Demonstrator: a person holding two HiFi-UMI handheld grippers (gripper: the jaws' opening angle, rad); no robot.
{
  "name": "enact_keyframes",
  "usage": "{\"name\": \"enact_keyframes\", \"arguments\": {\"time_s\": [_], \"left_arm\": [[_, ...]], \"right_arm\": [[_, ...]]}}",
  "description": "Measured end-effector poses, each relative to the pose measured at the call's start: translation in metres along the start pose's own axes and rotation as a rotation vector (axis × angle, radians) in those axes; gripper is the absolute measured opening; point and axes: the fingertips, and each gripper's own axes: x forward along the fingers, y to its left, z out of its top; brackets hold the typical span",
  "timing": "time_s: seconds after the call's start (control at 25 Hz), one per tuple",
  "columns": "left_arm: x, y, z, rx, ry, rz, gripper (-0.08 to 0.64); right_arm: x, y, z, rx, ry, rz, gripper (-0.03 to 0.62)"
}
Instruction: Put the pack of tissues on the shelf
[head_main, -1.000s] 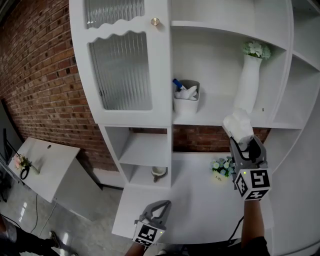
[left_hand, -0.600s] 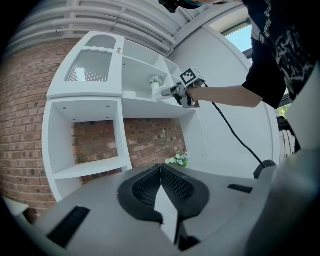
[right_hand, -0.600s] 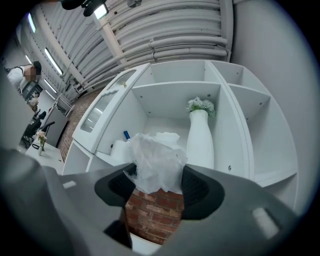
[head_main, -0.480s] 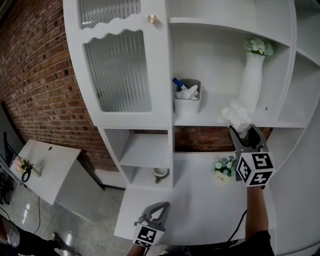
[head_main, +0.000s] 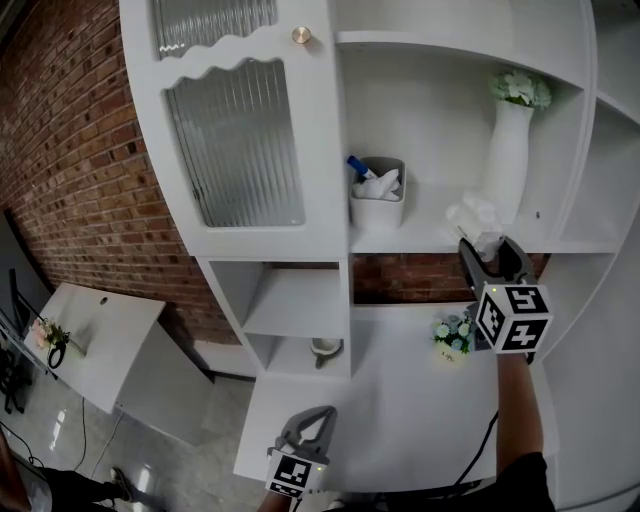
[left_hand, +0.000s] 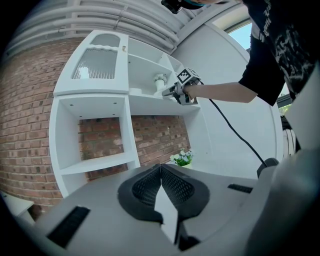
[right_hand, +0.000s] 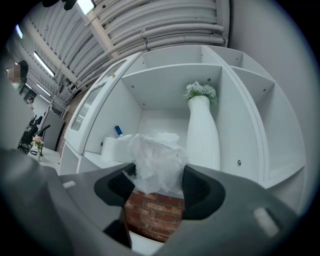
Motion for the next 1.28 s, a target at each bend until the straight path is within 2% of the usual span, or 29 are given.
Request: {"name": "enact_keyframes", "arguments": {"time_s": [0.36,0.56,0.68,0.84,1.0,1.16,1.28], "left_arm": [[-0.002,-0.006,-0.013,-0.017,0.025,-0.004,0.011],[-0.003,-0.006,-0.014,-0.017,0.030,-0.003,0.011],[-0.005,-0.005,-0.017,-0.026,0.035,0.004,0.011],[-0.009,-0.010,-0.027,-0.042,0.055,0.002,0.011],[-0.012,-0.010,-0.027,-0.043,0.053,0.005,0.011],[-0.015,-0.009,-0.025,-0.042,0.044,0.017,0.011],[-0.019,-0.012,-0.028,-0.041,0.050,0.009,0.011]], "right_arm": [[0.007,-0.002,-0.002,0.034,0.025,0.009,0.278],[0.012,-0.001,-0.003,0.042,0.043,0.028,0.332],[0.012,-0.003,0.000,0.057,0.005,0.018,0.409],[0.007,-0.004,-0.002,0.059,-0.029,0.011,0.463],[-0.004,0.001,0.007,0.060,-0.071,0.030,0.476],[-0.022,0.007,0.010,-0.011,-0.095,0.040,0.485],[-0.040,0.013,0.007,-0.022,-0.115,0.071,0.485]]}}
